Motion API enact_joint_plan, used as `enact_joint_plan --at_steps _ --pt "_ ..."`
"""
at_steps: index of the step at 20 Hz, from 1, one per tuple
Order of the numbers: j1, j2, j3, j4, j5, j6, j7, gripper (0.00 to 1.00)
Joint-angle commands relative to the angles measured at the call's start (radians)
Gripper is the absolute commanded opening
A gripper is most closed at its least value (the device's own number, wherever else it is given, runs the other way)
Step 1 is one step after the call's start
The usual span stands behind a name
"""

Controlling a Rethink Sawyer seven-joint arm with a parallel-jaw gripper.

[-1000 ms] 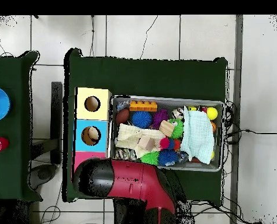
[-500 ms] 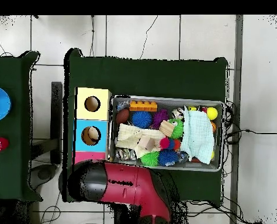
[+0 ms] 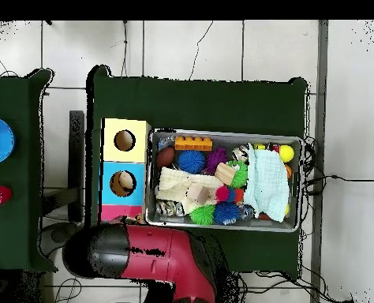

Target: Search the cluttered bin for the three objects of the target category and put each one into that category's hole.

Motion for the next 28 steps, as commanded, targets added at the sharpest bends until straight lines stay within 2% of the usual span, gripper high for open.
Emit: enact_joint_plan --at_steps 1,9,15,21,26,28 --pt "0.008 0.011 -0.004 0.017 0.041 0.047 0.263 0.00" --pt "0.014 0.025 -0.003 0.046 0.059 -0.001 0.272 0.00" --pt "-0.004 0.050 0.028 0.155 0.118 -0.150 0.251 0.00" --pt "0.040 0.058 0.018 0.211 0.152 -0.229 0.297 0.00" --pt "0.028 0.089 0.050 0.258 0.201 -0.317 0.275 0.00" --pt "0.025 0.095 0.052 0.262 0.213 -0.323 0.265 0.00"
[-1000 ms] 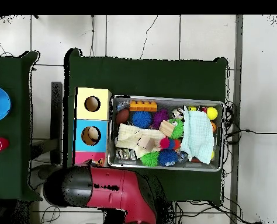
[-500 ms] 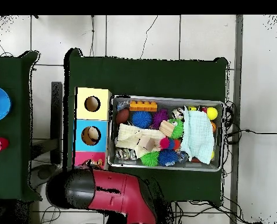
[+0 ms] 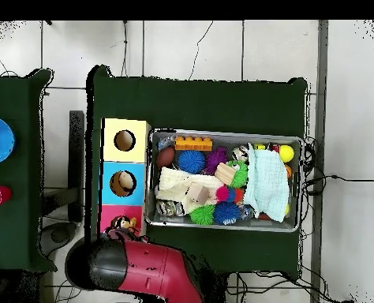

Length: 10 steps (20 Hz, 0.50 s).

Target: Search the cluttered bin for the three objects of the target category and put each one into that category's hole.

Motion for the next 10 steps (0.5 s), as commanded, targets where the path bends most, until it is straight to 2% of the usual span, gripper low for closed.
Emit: enact_joint_plan --at_steps 1,10 --pt "-0.013 0.056 0.060 0.114 0.084 -0.100 0.243 0.00" --pt "0.009 0.076 0.067 0.130 0.129 -0.132 0.246 0.00"
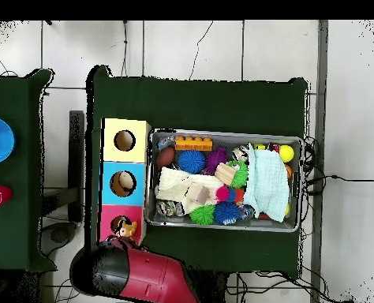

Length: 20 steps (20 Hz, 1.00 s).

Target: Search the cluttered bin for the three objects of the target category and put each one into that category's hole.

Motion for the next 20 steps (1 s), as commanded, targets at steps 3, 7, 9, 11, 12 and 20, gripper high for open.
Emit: enact_joint_plan --at_steps 3,7,9,11,12,20 --pt "0.001 0.055 0.067 0.059 0.080 -0.095 0.244 0.00" --pt "0.031 0.045 0.056 0.052 0.097 -0.067 0.269 0.00" --pt "0.057 0.033 0.043 0.040 0.104 -0.030 0.295 0.00" --pt "0.084 0.020 0.032 0.019 0.115 0.014 0.325 0.00" --pt "0.093 0.018 0.029 0.014 0.120 0.025 0.333 0.00" --pt "0.143 0.009 -0.007 -0.050 0.116 0.107 0.371 0.00"
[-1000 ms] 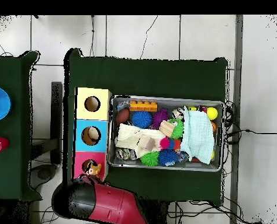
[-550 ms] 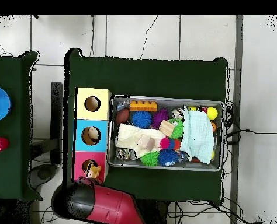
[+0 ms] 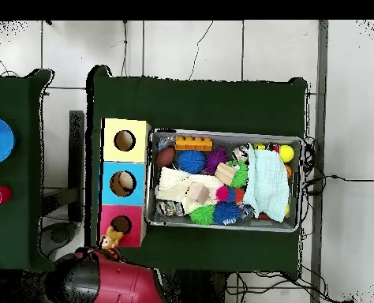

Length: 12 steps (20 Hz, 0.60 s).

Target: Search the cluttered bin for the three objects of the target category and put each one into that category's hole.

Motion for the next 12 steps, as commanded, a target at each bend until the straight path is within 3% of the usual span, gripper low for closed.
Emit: enact_joint_plan --at_steps 1,12 --pt "0.012 -0.002 -0.010 -0.088 0.032 0.126 0.315 0.00" --pt "-0.065 0.027 0.031 -0.135 0.004 0.156 0.241 0.00"
